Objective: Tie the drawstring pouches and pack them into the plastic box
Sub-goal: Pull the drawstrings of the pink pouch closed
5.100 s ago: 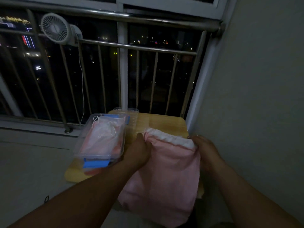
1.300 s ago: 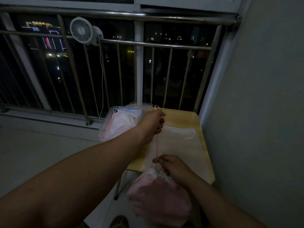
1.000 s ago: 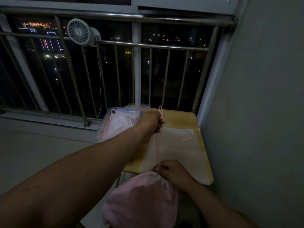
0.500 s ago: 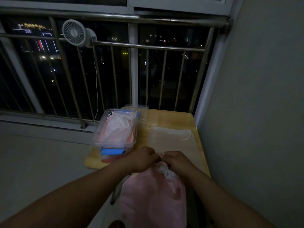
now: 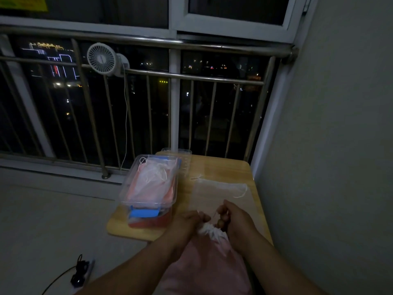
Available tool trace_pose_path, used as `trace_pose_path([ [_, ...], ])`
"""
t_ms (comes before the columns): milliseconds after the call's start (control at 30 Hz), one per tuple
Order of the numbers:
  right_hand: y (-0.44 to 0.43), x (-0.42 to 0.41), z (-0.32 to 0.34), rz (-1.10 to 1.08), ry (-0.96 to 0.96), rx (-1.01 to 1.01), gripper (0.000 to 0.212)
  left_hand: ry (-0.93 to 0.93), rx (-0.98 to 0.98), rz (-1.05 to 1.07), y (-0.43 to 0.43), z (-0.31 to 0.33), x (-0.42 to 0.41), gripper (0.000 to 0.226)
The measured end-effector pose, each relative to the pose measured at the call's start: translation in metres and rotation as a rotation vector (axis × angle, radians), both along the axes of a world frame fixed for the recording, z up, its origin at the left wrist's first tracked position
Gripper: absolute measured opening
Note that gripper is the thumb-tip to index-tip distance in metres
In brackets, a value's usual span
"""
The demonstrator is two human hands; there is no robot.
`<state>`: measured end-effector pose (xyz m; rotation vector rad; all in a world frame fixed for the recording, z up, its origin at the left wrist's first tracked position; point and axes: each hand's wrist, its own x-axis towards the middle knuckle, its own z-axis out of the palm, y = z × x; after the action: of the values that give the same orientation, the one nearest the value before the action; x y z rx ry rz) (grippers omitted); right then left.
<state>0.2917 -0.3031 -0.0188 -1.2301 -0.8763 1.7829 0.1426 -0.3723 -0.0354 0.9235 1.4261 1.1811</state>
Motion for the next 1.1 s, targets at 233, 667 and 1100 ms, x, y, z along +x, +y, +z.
trace_pose_path([
  [233, 0.009, 0.002, 0.018, -0.113, 0.212, -0.123, 0.041, -0.717, -0.065, 0.104, 0.014, 0.022, 0.000, 0.036],
  [667, -0.010, 0.007, 0.032, 0.157, -0.472, 0.454, 0.035, 0.564, 0.084, -0.178, 0.000, 0.038, 0.010, 0.040],
  [1100, -0.047, 0.027, 0.002, 0.231, -0.558, 0.529, 0.033, 0.441, 0.132, -0.066, -0.009, 0.019, 0.031, 0.039],
])
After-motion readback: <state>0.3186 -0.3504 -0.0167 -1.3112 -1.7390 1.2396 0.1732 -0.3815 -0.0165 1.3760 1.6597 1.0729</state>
